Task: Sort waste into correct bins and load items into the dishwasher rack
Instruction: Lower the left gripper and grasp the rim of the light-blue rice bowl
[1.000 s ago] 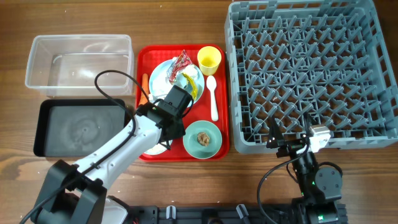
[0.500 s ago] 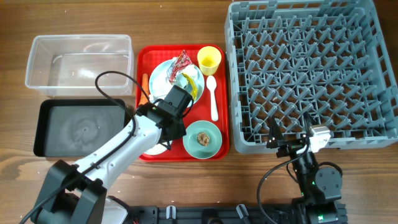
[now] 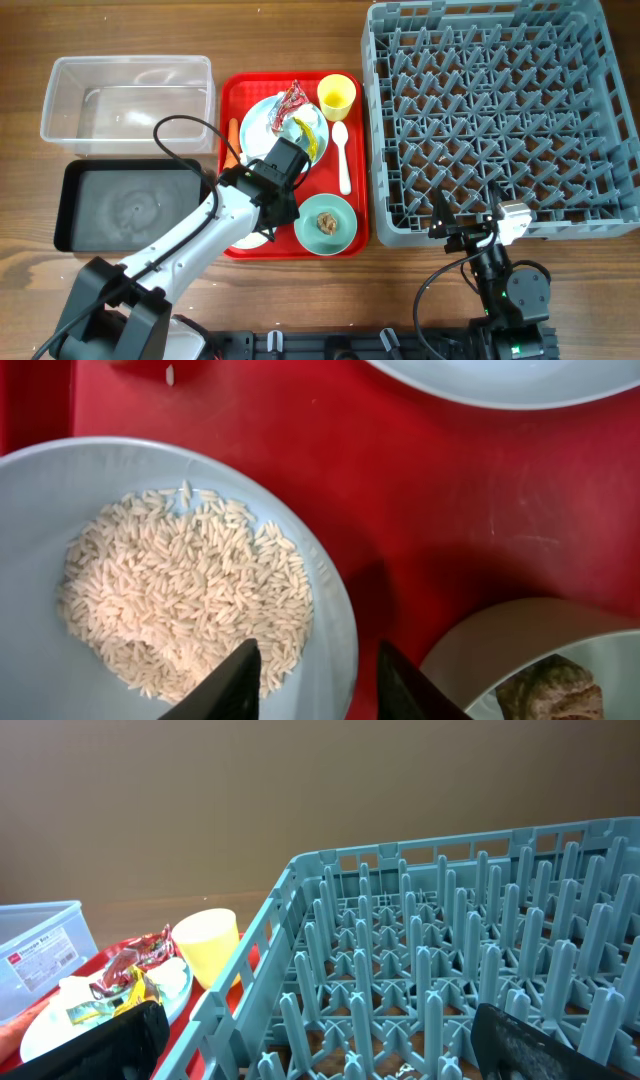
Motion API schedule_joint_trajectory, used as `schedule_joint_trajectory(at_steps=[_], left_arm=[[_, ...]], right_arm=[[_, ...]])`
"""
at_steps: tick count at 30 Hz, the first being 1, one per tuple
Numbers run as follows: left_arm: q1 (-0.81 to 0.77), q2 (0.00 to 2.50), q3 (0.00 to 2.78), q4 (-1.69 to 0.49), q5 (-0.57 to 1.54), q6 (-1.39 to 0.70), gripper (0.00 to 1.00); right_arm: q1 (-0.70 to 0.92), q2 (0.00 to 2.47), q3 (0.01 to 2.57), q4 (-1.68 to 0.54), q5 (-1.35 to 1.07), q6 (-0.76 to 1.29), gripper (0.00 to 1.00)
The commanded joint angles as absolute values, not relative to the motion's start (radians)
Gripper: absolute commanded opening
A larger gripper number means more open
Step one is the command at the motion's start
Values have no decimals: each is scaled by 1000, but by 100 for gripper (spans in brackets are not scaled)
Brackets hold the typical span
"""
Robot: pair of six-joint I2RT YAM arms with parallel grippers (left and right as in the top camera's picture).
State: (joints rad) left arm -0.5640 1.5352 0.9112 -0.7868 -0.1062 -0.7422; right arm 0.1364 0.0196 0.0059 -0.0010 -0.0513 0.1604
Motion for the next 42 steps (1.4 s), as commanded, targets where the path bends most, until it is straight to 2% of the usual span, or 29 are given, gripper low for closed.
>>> schedule_joint_trajectory(at_steps=[1,26,33,42], left_arm=[[-568,1543,902,-773,-102,-741,36],[-568,1572,902,-739,-102,-741,31],[-568,1623,902,-721,-102,-741,20],[-568,1623,901,-721,-102,-741,20]], right_arm=[[137,18,5,2,-46,159,100],[137,18,5,2,-46,159,100],[137,18,5,2,-46,158,100],[137,18,5,2,-46,159,100]])
